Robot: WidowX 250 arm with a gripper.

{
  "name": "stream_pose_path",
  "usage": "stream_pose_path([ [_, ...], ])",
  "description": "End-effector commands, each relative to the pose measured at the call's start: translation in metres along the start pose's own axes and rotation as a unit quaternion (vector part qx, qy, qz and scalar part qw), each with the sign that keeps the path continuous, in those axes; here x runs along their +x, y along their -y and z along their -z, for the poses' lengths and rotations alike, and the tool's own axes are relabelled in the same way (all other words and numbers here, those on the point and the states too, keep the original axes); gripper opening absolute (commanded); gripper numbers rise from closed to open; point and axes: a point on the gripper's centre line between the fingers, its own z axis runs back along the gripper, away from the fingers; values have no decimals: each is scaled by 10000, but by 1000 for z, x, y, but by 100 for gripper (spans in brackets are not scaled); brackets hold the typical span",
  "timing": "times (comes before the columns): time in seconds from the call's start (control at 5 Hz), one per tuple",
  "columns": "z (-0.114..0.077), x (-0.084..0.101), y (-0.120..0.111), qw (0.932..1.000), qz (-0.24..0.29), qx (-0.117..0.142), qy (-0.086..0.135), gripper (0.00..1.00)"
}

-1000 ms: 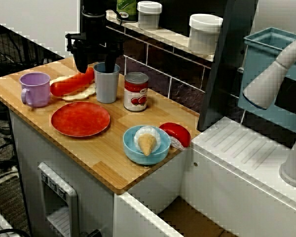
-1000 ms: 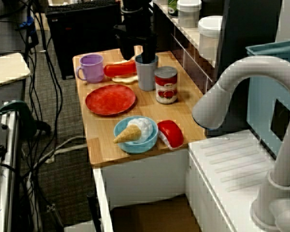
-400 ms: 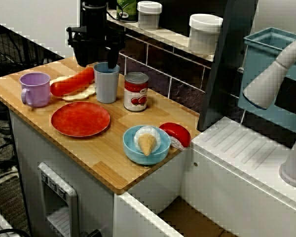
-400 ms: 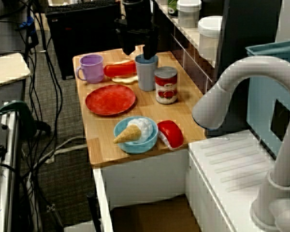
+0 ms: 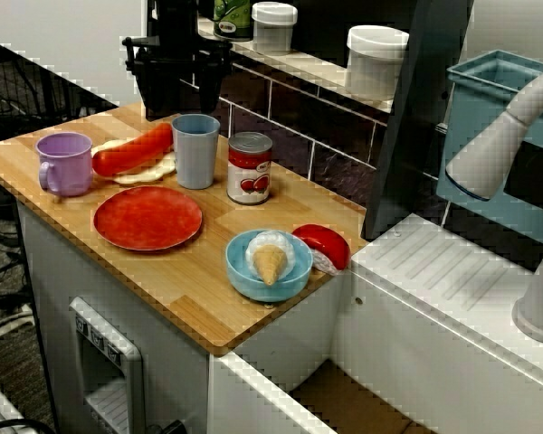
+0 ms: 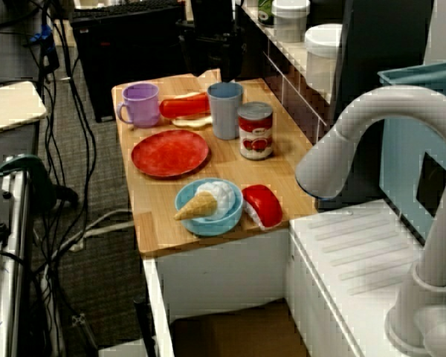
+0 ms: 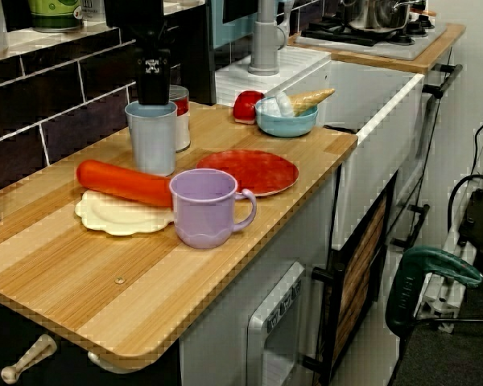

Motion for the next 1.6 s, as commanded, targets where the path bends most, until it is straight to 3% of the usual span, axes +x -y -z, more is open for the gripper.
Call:
stream_pose_path([
  [0.0, -36, -25, -1, 9982, 404, -219, 388, 100],
  [0.6, -31, -75, 11, 9924, 1130, -234, 425, 100],
  [1.0, -20, -105, 21, 9909, 1272, -167, 399, 100],
  [1.4, -7, -131, 41, 9849, 1670, -88, 444, 100],
])
